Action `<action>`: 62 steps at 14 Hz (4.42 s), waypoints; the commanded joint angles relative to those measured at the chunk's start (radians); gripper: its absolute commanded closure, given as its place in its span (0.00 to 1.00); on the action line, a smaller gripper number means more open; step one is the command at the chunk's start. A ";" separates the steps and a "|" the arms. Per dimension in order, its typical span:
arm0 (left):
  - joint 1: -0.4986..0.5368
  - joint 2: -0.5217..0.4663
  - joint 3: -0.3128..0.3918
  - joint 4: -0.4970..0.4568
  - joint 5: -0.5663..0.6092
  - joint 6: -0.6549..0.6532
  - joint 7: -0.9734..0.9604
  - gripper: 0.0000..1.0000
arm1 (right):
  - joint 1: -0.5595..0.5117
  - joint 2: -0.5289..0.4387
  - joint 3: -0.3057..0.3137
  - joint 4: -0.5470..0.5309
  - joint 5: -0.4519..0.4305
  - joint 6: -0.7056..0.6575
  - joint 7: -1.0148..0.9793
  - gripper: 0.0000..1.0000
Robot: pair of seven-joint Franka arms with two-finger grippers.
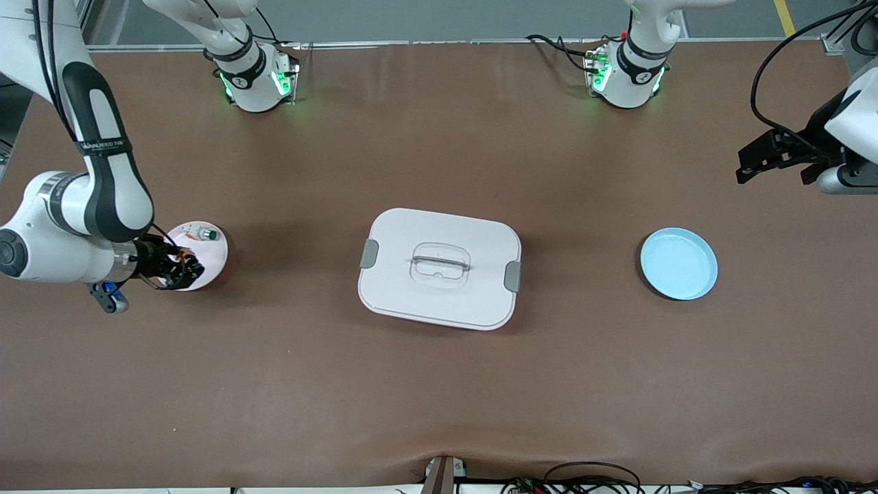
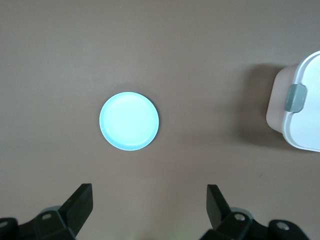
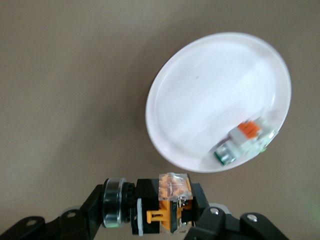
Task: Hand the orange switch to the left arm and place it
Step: 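Carry the switch over the box while the left gripper reaches toward it, then grasp the switch with the left gripper from the right gripper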
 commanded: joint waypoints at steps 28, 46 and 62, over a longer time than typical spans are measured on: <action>0.073 -0.011 -0.208 -0.217 -0.859 0.246 0.018 0.00 | 0.548 -0.014 -0.003 0.528 0.421 -0.131 1.063 1.00; 0.036 0.118 -0.405 -0.260 -0.997 0.590 0.023 0.00 | 0.699 0.098 -0.005 0.757 0.418 0.038 1.356 1.00; -0.010 0.199 -0.402 -0.203 -0.983 0.708 0.073 0.00 | 0.756 0.138 -0.006 0.759 0.417 0.145 1.425 1.00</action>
